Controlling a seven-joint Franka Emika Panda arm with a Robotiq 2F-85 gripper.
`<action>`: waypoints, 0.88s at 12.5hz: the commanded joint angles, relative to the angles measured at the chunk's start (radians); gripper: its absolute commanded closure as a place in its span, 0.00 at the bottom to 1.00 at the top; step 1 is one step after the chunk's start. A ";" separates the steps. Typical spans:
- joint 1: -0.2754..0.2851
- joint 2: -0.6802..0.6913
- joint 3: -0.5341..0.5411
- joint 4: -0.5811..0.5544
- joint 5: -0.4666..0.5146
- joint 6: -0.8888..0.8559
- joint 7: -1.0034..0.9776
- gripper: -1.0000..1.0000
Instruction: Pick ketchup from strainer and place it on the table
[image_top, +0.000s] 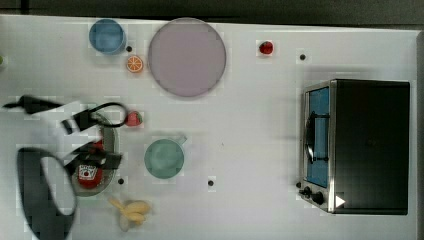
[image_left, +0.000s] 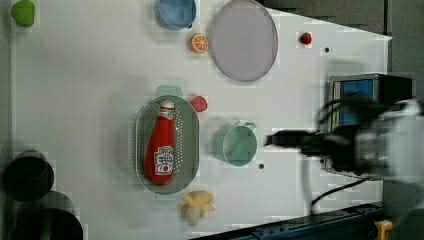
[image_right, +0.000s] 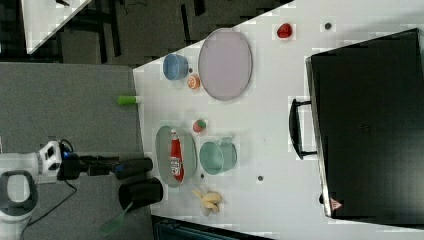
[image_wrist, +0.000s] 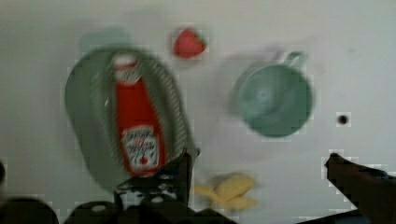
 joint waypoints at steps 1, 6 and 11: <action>0.002 0.032 0.085 -0.022 0.001 0.074 0.031 0.00; 0.008 0.144 0.190 -0.154 -0.030 0.378 0.116 0.00; 0.015 0.290 0.189 -0.293 -0.237 0.635 0.281 0.00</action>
